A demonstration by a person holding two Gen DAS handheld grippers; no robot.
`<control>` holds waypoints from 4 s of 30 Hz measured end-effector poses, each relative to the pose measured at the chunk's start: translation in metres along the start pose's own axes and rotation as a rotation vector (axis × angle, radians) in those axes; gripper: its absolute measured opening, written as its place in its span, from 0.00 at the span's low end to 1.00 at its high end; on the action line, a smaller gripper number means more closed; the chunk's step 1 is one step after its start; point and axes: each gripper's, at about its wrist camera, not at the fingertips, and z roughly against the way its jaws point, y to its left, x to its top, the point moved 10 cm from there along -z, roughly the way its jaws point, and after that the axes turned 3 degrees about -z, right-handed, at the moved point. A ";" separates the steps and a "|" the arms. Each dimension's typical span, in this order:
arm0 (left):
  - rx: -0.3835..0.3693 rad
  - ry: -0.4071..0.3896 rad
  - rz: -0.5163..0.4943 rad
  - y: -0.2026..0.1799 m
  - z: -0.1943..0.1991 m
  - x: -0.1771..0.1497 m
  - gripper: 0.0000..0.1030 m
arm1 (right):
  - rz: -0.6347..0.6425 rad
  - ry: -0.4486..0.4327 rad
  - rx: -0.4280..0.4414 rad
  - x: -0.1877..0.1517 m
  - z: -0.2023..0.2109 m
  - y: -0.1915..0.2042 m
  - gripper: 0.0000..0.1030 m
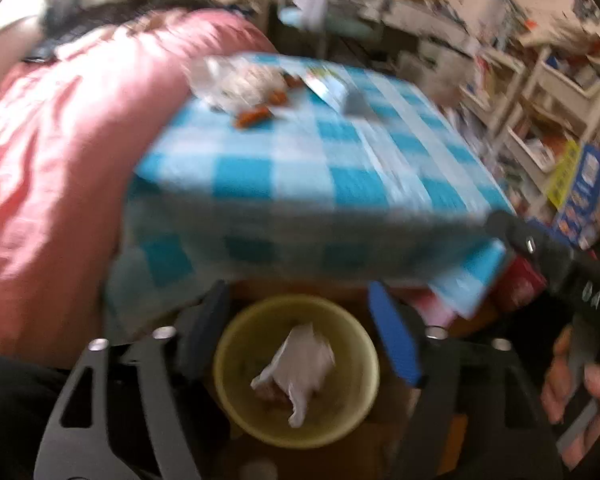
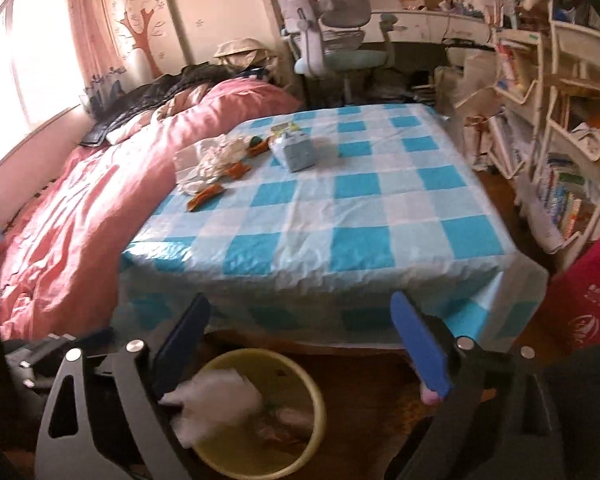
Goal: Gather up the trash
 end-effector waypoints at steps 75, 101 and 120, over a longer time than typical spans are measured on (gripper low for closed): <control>0.208 -0.345 0.054 0.038 0.038 0.059 0.93 | 0.146 -0.209 -0.109 0.023 0.024 0.009 0.93; 0.177 -0.334 0.060 0.035 0.019 0.094 0.93 | 0.145 -0.215 -0.069 0.056 0.006 0.019 0.93; 0.096 -0.142 0.008 0.071 -0.067 0.168 0.92 | 0.175 -0.062 -0.006 0.101 -0.075 0.028 0.93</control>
